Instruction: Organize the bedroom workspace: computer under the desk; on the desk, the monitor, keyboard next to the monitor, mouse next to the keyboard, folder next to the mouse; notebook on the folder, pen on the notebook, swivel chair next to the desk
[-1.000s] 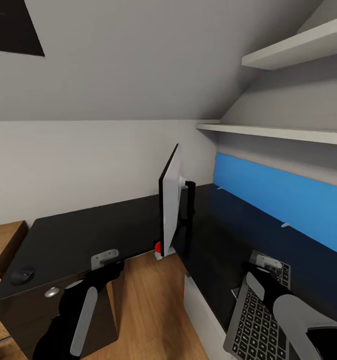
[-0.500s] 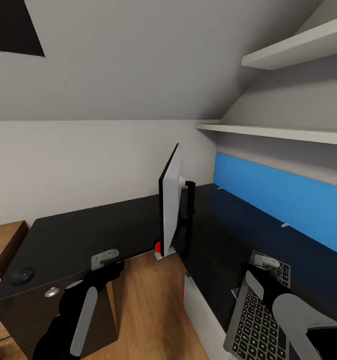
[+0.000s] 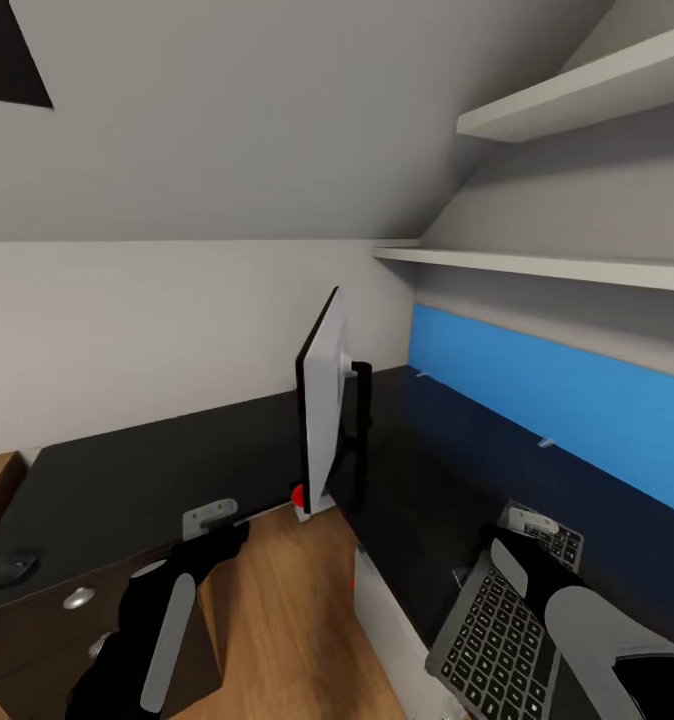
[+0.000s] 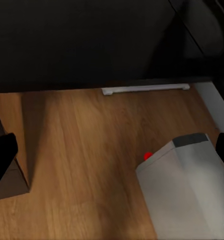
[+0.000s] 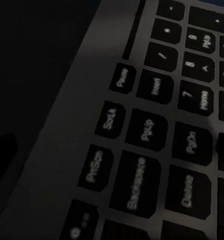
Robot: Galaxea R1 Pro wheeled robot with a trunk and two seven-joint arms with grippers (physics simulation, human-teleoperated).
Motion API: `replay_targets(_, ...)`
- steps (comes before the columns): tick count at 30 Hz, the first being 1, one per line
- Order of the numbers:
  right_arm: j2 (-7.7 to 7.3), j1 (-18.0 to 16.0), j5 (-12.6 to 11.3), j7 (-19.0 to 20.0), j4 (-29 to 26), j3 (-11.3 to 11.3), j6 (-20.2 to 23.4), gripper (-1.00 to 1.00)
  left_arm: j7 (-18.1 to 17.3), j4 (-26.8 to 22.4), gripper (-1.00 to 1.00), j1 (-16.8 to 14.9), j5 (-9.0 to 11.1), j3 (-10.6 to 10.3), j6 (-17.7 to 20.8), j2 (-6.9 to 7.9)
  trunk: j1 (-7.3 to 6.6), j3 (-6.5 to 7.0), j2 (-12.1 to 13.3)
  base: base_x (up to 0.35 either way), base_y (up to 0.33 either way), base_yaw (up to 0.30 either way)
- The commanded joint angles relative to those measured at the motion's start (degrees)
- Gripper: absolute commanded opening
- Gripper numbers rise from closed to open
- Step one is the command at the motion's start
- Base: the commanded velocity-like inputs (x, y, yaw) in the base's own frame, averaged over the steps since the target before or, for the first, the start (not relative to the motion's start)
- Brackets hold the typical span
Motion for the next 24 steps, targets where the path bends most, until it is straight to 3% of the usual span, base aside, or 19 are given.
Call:
replay_targets(1, -0.06, 0.0, -0.6, -0.4, 1.7, 0.1, 0.4, 1.00, 0.4, -0.1, 1.00, 0.0, 0.6, 0.1, 0.3, -0.03, 0.00, -0.08, 0.0, 0.000, 0.000, -0.262)
replay_targets(19, -0.06, 0.0, -0.6, -0.4, 1.7, 0.1, 0.3, 1.00, 0.4, -0.1, 1.00, 0.0, 0.6, 0.1, 0.3, -0.03, 0.00, -0.08, 0.0, 0.000, 0.000, -0.262)
replay_targets(24, -0.06, 0.0, -0.6, -0.4, 1.7, 0.2, 0.3, 1.00, 0.4, -0.1, 1.00, 0.0, 0.6, 0.1, 0.2, -0.03, 0.00, -0.27, 0.0, 0.000, 0.000, -0.094)
